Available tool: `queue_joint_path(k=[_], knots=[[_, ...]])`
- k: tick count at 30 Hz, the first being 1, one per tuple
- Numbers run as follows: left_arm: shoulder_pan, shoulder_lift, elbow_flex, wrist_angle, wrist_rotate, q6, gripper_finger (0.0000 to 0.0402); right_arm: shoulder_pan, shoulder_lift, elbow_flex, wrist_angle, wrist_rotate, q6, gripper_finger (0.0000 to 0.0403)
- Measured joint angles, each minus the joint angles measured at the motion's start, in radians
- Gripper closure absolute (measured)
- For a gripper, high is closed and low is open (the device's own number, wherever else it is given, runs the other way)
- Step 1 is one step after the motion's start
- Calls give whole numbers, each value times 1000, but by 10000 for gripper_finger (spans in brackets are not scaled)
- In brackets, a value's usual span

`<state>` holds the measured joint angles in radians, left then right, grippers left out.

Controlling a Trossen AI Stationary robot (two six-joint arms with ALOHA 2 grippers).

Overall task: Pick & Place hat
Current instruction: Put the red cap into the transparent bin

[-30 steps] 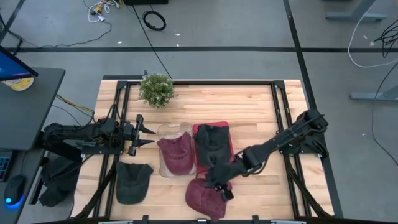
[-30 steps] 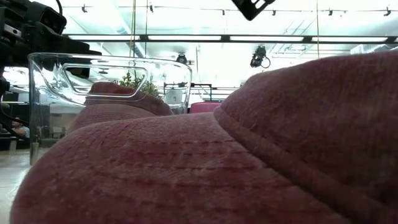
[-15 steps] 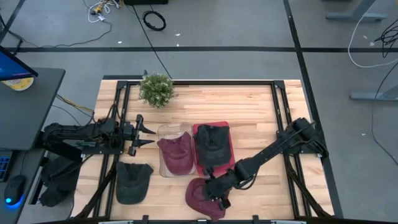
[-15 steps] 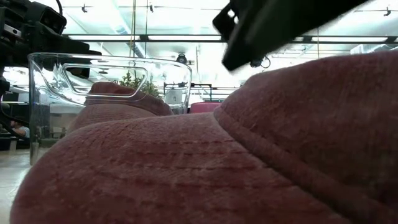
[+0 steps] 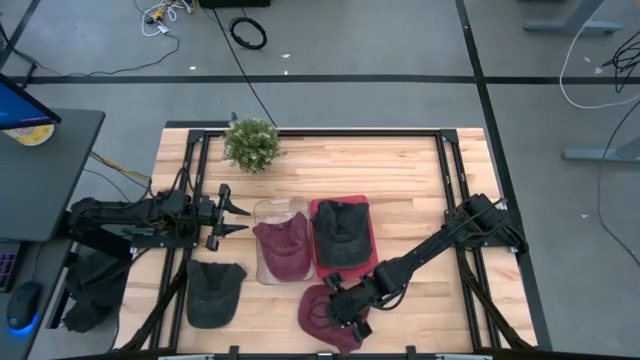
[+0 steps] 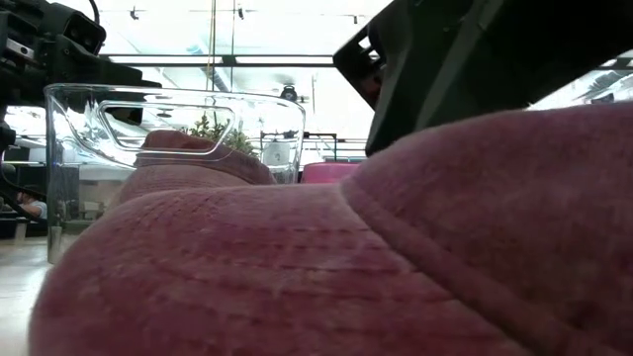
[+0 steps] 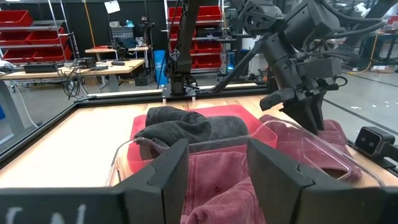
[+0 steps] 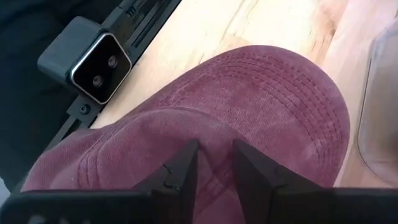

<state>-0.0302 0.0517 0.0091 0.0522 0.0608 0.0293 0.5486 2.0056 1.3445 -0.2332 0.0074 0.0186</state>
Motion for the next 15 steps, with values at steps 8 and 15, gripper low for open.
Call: queue_joint_path(k=[8,15], knots=[[0,0,0,0,0,0,234,21,-6,0,-38,7,-109,302],[0,0,0,-1,0,0,234,59,-49,0,-128,102,-196,302]])
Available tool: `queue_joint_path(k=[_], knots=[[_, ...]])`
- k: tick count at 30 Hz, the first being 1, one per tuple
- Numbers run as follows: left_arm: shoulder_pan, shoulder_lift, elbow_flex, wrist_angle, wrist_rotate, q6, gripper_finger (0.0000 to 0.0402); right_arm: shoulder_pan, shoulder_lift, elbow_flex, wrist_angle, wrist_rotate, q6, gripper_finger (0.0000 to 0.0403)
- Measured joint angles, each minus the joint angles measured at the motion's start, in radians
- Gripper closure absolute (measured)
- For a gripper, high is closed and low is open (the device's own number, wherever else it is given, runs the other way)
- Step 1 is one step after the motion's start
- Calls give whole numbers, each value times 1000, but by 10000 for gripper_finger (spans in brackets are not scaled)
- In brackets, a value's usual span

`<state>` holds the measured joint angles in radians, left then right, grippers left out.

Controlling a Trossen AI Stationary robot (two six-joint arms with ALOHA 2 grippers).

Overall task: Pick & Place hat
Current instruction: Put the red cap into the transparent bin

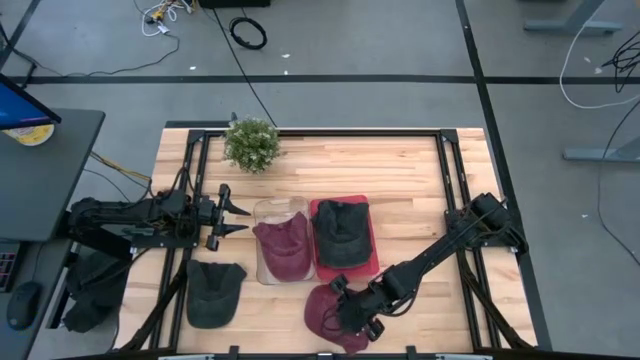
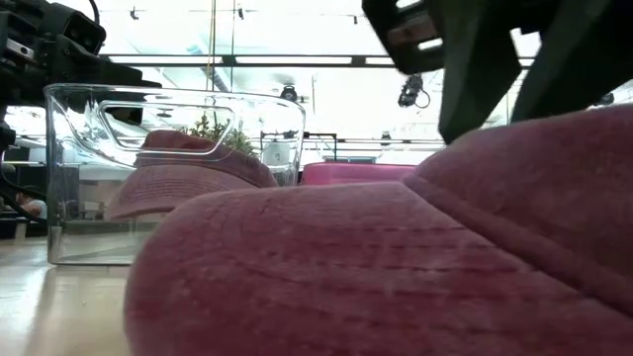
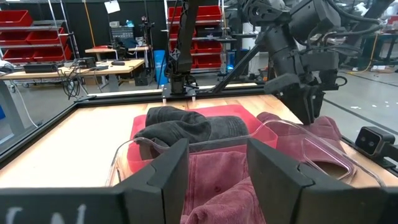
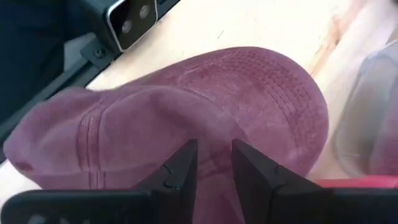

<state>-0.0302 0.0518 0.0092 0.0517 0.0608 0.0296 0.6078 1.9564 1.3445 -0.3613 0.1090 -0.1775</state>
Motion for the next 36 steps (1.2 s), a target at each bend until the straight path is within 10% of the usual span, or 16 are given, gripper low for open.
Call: queue_joint_path(k=[36], knots=[[0,0,0,0,0,0,234,-12,50,149,212,329,166,401]])
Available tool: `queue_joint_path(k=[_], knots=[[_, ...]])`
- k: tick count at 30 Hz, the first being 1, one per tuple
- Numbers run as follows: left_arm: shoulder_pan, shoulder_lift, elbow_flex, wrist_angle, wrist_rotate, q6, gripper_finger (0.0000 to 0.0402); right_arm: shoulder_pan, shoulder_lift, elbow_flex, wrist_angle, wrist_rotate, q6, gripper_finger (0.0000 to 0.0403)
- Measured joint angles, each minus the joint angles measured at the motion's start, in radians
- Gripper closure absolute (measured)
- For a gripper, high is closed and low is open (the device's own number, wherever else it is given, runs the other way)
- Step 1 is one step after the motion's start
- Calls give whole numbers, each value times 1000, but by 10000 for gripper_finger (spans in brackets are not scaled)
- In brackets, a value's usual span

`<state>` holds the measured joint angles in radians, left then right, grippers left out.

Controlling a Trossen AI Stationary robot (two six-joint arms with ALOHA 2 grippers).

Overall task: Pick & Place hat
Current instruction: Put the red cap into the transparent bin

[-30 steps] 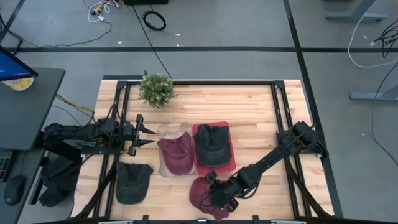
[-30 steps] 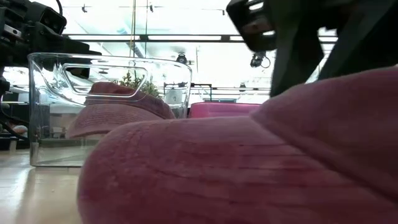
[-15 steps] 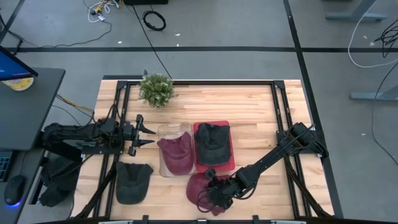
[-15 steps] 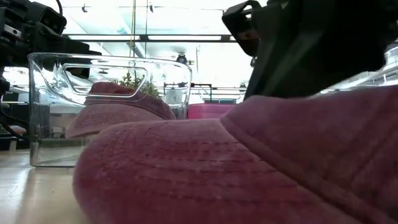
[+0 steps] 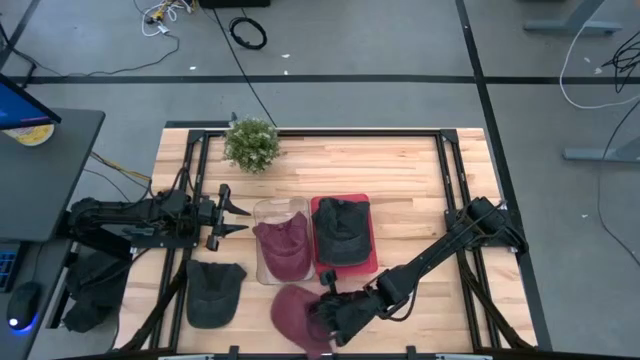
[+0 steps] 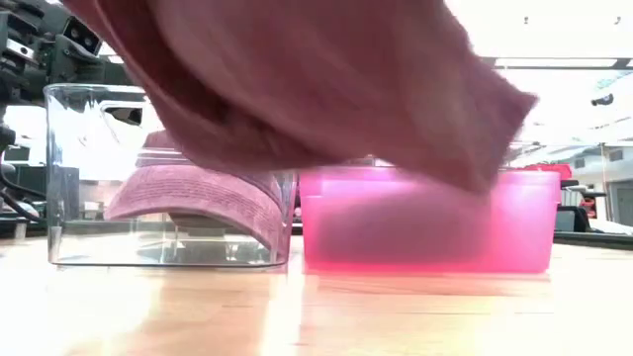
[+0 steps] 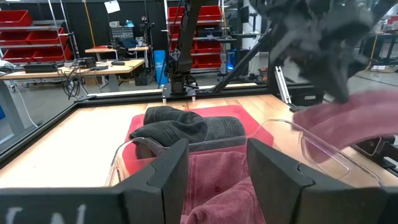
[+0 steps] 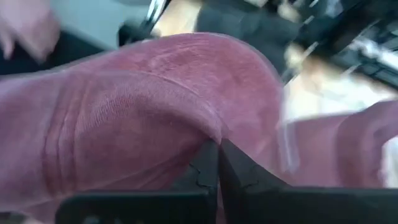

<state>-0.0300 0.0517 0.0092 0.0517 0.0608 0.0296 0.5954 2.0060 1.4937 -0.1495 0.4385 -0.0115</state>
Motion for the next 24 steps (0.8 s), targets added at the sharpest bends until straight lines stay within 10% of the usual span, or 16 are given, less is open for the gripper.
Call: queue_joint_path(k=[11,24], knots=[[0,0,0,0,0,0,234,-117,0,159,30,209,51,402],[0,0,0,0,0,0,234,-318,-1,163,-23,142,247,403]])
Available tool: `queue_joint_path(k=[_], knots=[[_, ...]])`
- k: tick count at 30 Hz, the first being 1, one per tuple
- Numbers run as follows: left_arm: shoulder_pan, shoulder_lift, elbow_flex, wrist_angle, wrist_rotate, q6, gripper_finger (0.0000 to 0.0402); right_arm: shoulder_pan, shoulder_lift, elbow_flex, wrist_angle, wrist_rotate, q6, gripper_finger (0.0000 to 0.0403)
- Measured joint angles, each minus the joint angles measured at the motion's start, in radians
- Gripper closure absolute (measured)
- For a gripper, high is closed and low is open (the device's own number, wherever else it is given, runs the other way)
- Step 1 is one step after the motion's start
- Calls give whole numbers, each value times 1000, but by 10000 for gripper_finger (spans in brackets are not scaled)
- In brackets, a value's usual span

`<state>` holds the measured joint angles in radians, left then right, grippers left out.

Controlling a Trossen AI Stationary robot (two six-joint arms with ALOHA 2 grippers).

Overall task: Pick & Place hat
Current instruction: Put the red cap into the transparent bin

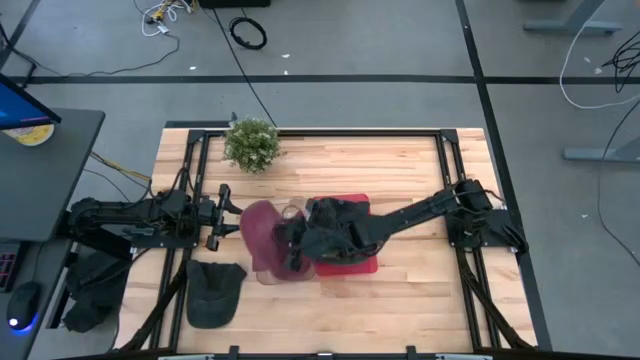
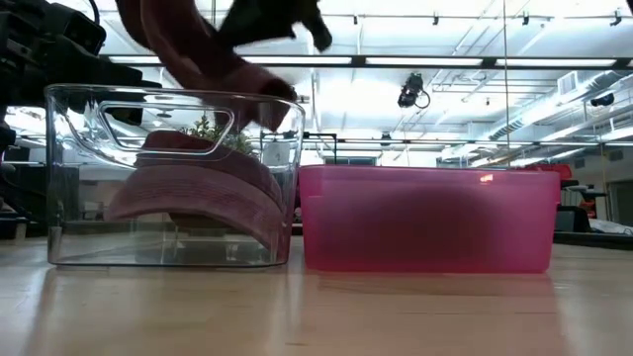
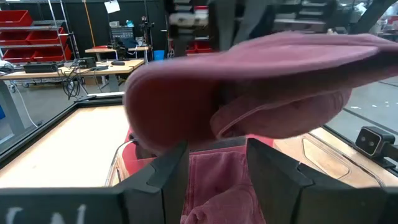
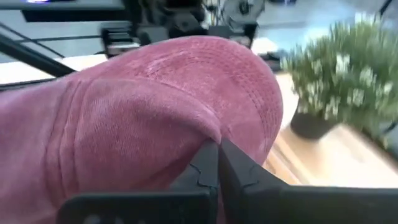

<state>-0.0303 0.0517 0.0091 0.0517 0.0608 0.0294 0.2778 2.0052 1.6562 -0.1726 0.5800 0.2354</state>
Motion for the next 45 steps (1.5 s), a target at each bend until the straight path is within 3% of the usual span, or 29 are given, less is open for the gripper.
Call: queue_joint_path(k=[7,12,16,22,32,45], knots=[[0,0,0,-1,0,0,234,-46,37,1,-120,-108,167,403],[0,0,0,-1,1,-1,234,-67,111,2,-103,-140,134,403],[0,0,0,0,0,0,234,-90,144,-1,-188,-192,148,403],[0,0,0,-1,0,0,234,-99,142,0,-322,-170,174,403],[0,0,0,-2,0,0,234,-77,109,0,-331,-50,92,403],[0,0,0,-3,0,0,234,-49,35,0,-299,-64,44,359]])
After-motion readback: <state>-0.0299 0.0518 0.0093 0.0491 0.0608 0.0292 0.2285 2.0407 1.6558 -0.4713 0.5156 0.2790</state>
